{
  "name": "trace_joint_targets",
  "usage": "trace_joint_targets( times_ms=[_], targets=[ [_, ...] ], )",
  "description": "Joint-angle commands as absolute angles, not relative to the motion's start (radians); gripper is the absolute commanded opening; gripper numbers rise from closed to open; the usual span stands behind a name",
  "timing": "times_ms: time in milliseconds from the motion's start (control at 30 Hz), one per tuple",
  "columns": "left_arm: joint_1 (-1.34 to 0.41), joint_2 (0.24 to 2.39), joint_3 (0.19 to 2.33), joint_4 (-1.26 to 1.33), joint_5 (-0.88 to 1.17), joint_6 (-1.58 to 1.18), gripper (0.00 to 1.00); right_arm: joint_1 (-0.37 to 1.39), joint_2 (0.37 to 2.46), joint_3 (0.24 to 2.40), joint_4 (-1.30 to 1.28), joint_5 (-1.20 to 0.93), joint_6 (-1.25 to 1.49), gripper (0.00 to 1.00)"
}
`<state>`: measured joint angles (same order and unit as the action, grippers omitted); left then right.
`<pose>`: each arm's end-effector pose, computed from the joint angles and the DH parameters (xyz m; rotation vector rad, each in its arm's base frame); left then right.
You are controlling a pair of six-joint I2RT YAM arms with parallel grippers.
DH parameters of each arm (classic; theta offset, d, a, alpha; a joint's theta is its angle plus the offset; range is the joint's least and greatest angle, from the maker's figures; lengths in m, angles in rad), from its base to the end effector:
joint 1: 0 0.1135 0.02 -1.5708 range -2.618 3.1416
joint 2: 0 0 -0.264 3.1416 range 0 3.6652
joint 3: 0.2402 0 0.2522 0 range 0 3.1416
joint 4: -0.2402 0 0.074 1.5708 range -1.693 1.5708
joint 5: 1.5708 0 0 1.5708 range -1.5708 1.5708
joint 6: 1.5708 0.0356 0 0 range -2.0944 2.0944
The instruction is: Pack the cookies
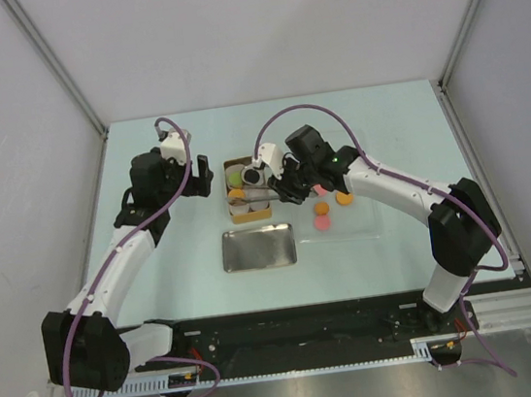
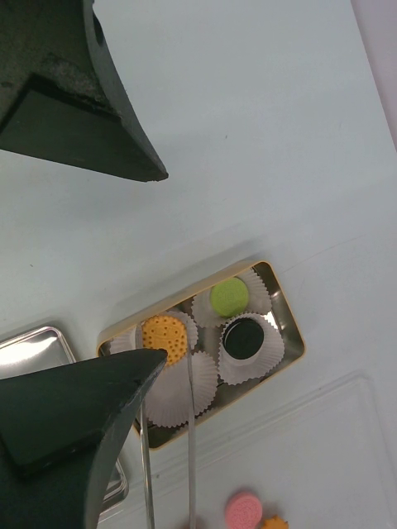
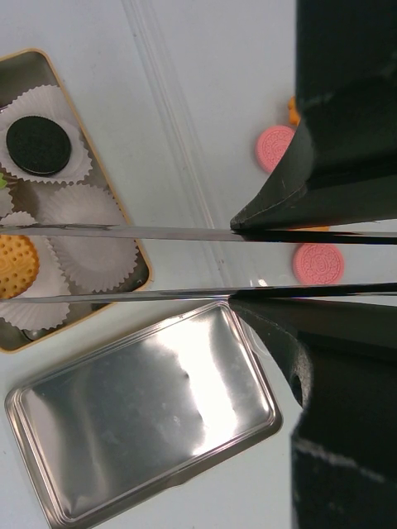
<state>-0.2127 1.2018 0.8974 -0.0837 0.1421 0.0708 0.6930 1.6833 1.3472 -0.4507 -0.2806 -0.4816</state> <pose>0.2703 -0.0635 0.3022 0.3696 1.9268 -0.2324 0.2838 0.2485 0.2751 -1.4200 1.8851 0.4336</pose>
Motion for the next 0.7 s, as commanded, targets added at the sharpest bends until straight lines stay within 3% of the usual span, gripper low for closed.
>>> trace_joint_targets(
  times_ms=[0, 667],
  targets=[
    [-0.206, 1.175, 0.899, -0.061, 0.149, 0.077, 0.87, 0.701, 1.675, 1.393, -0.419, -0.281, -0.482, 0.37],
    [-0.206, 1.175, 0.893, -0.058, 0.147, 0.078, 0.87, 0.703, 1.664, 1.393, -0.428, -0.276, -0.485, 0.52]
  ],
)
